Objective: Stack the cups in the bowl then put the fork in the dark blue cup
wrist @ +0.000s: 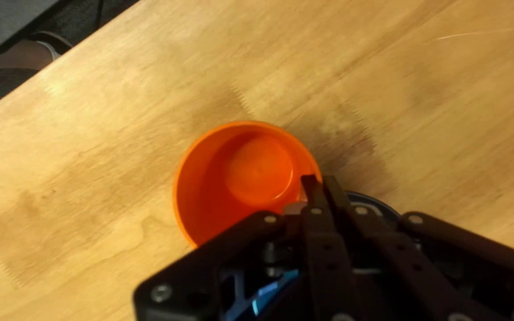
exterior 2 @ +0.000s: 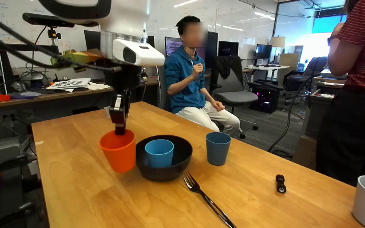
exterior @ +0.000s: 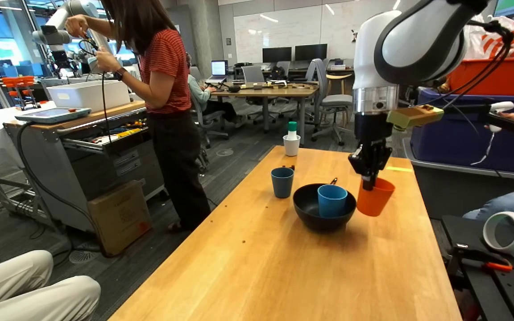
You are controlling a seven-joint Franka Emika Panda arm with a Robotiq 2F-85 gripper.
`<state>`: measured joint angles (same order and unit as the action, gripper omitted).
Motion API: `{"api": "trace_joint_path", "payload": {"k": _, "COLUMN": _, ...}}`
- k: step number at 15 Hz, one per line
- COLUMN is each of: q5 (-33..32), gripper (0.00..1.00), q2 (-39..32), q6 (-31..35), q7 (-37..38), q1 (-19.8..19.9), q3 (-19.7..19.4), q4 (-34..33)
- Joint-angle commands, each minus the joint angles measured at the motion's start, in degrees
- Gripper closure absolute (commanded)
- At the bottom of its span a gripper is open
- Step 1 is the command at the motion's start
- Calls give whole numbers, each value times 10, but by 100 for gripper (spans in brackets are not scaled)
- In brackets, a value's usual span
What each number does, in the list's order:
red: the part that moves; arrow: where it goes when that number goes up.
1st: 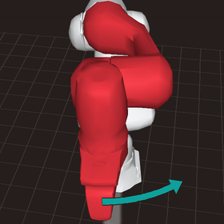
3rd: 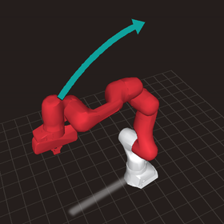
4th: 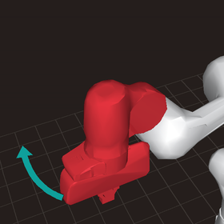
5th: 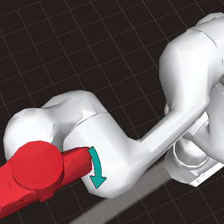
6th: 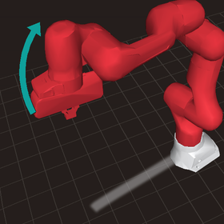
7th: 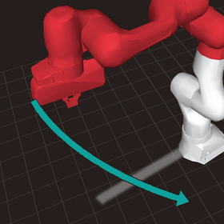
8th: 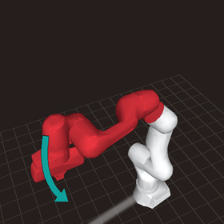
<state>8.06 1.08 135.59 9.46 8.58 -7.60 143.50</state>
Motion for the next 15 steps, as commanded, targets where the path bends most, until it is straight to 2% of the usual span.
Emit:
{"api": "trace_joint_path", "payload": {"k": 1, "q5": 2, "gripper": 96, "q2": 28, "q6": -73, "q7": 23, "q1": -7, "q3": 4, "q4": -54}}
{"api": "trace_joint_path", "payload": {"k": 4, "q5": -4, "gripper": 96, "q2": 5, "q6": -102, "q7": 47, "q1": -7, "q3": 4, "q4": -113}}
{"api": "trace_joint_path", "payload": {"k": 7, "q5": 0, "gripper": 96, "q2": -25, "q6": -104, "q7": 66, "q1": -6, "q3": 1, "q4": -152}}
{"api": "trace_joint_path", "payload": {"k": 15, "q5": -18, "gripper": 95, "q2": -121, "q6": -43, "q7": 94, "q1": -12, "q3": -3, "q4": -184}}
